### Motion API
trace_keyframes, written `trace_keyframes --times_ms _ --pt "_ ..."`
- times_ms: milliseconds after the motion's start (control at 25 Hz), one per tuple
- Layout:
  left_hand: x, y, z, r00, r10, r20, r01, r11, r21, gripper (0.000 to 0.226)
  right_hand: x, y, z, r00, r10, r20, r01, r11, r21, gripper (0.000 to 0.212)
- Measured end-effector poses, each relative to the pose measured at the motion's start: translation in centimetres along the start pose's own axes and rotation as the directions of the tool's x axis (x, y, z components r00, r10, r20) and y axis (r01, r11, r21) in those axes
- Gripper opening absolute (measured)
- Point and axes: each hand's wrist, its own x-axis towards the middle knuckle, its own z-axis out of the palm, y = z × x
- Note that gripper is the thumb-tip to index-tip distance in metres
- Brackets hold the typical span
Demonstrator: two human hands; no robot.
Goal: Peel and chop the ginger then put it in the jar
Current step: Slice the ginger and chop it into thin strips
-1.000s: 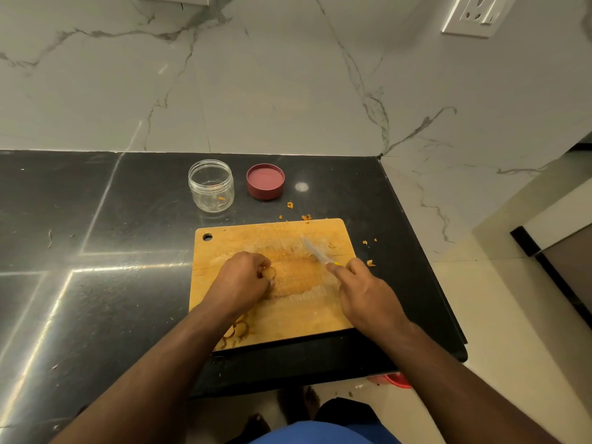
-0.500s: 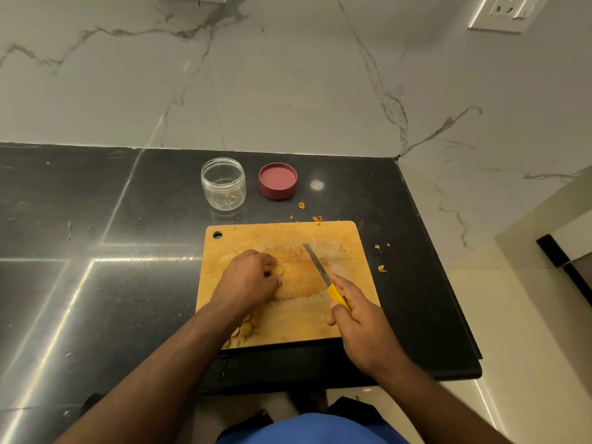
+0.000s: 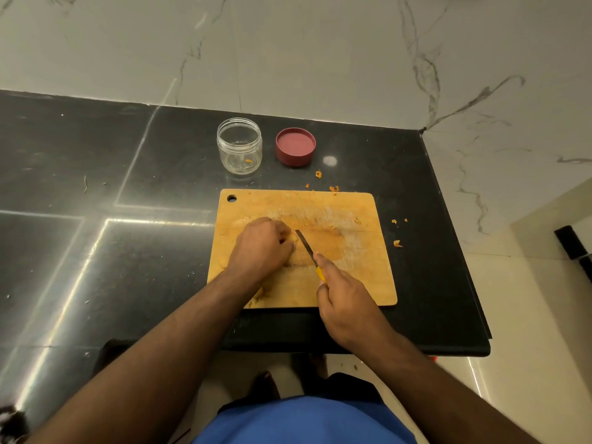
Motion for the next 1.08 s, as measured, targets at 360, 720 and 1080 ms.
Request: trace_keyframes --times_ms 360,720,1080 --pt "0.3 -0.1 0.3 1.000 0.001 -0.001 -0.001 1.000 0.002 0.021 0.5 -0.3 1.1 1.000 -0.019 0.011 0.020 0.992 -0.128 0.054" --pt "0.0 0.0 0.1 1.000 -0.009 0.017 0.010 1.000 -0.016 0.027 0.3 3.2 -2.2 0.990 0.021 -0.142 -0.072 0.929 -0.363 0.046" --pt "0.1 1.1 0.2 0.998 0.039 0.044 -0.040 0.999 0.017 0.033 1.1 6.0 -5.1 0.982 0.027 -0.188 -0.098 0.920 -0.380 0.043"
